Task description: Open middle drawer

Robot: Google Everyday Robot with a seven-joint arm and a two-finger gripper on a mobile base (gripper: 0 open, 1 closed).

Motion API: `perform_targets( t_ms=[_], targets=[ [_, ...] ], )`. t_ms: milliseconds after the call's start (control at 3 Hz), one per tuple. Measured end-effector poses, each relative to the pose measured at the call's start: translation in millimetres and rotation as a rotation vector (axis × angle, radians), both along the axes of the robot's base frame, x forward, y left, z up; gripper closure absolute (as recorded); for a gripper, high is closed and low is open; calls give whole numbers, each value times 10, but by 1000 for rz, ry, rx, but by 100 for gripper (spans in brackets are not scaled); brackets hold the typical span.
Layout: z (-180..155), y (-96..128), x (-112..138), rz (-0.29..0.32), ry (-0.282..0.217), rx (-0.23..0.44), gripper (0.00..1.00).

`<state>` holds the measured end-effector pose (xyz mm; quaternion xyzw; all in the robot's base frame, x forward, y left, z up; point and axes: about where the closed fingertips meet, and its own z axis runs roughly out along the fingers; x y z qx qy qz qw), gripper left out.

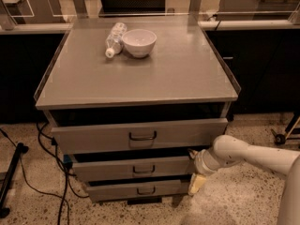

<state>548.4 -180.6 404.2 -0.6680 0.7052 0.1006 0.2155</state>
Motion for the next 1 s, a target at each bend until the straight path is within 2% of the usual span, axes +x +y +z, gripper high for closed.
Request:
perform_targets(
  t_ms=[333,667,1000],
  targets=[
    [40,-45,-108,-10,26,-6,0],
    [66,-100,-247,-8,74,-19,0],
    [85,-169,-402,8,160,-32,0]
  ],
)
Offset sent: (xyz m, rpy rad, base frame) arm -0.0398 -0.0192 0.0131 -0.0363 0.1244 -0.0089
